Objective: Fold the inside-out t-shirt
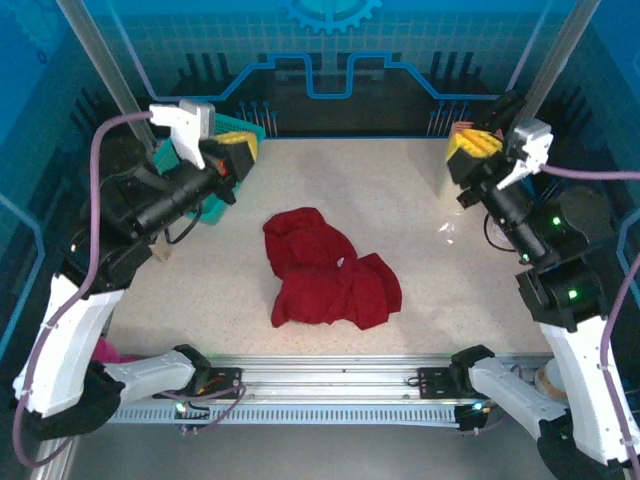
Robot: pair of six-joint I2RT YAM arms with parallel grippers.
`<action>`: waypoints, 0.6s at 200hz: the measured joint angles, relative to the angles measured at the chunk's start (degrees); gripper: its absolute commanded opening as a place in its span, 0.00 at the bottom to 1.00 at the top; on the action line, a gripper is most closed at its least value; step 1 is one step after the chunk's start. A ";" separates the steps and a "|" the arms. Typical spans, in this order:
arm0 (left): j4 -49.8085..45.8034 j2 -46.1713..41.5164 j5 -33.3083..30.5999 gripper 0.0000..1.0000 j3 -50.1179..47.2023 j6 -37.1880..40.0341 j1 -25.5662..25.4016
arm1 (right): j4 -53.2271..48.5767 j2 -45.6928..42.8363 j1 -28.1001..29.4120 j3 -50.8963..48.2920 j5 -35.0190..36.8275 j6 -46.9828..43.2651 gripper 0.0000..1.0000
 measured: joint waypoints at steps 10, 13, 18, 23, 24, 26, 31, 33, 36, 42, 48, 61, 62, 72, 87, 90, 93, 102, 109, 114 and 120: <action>1.60 -2.34 1.33 0.37 -6.78 -1.20 0.00 | 0.07 -0.59 1.09 -3.61 -1.66 -0.35 0.60; 1.62 -2.99 1.75 0.43 -9.40 -1.60 0.00 | -0.02 -0.59 1.49 -4.94 -1.86 0.44 0.63; 2.16 -3.85 2.05 0.48 -12.98 -2.67 0.00 | -0.42 -0.37 2.16 -7.34 -2.03 0.17 0.66; 2.60 -4.46 2.51 0.52 -17.42 -4.00 -0.09 | -1.53 0.37 2.80 -10.43 -2.14 0.48 0.68; 2.58 -4.50 2.62 0.53 -18.01 -4.17 -0.11 | -1.68 0.50 2.89 -10.88 -2.14 0.57 0.69; 2.47 -4.52 2.91 0.55 -19.80 -4.70 -0.17 | -2.45 1.09 3.06 -12.17 -2.16 1.25 0.69; 2.99 -4.61 3.39 0.59 -24.28 -6.12 -0.28 | -3.72 2.40 3.39 -14.58 -2.23 1.18 0.70; 3.06 -4.59 3.74 0.60 -25.66 -6.51 -0.42 | -4.68 3.30 3.50 -15.76 -2.19 1.66 0.70; 3.50 -4.50 3.98 0.61 -28.28 -7.61 -0.61 | -5.35 4.26 3.61 -16.81 -2.19 1.70 0.71; 3.96 -3.78 4.50 0.63 -33.97 -9.22 -1.38 | -7.74 6.73 3.67 -19.37 -1.95 2.36 0.71; 3.98 -2.82 4.74 0.64 -38.91 -10.60 -2.73 | -9.60 9.94 3.74 -21.33 -1.84 2.80 0.73; 3.54 -0.15 4.76 0.68 -48.43 -13.79 -6.62 | -13.55 15.21 3.82 -24.90 -2.19 3.54 0.75; 3.50 0.09 4.70 0.69 -49.33 -14.38 -7.10 | -13.92 15.65 3.89 -25.20 -2.43 3.56 0.75; 2.43 0.68 4.70 0.71 -54.84 -17.18 -9.92 | -16.41 17.88 4.66 -26.47 -3.67 3.41 0.76; 0.52 -0.76 4.17 0.87 -60.72 -22.23 -12.63 | -18.40 20.55 9.35 -25.90 -4.07 1.68 0.79; 0.44 -1.49 3.76 0.96 -61.64 -23.54 -12.83 | -18.78 21.38 11.19 -25.29 -3.74 1.14 0.79; 0.26 -2.29 3.32 0.99 -62.53 -24.59 -12.92 | -19.02 21.84 12.26 -24.83 -3.56 0.79 0.80; -0.61 -5.97 1.53 0.99 -64.92 -28.00 -12.98 | -19.82 24.98 17.14 -22.32 -2.49 -0.72 0.81; -1.05 -9.29 0.02 0.99 -66.64 -30.80 -12.98 | -20.11 27.54 20.06 -20.22 -1.18 -1.44 0.84; -1.46 -11.37 -1.05 0.99 -67.60 -32.61 -12.96 | -20.17 29.24 21.59 -18.93 -0.02 -1.88 0.86; -1.75 -13.27 -2.10 0.99 -68.52 -34.47 -12.96 | -20.17 31.34 22.91 -17.53 1.57 -1.88 0.87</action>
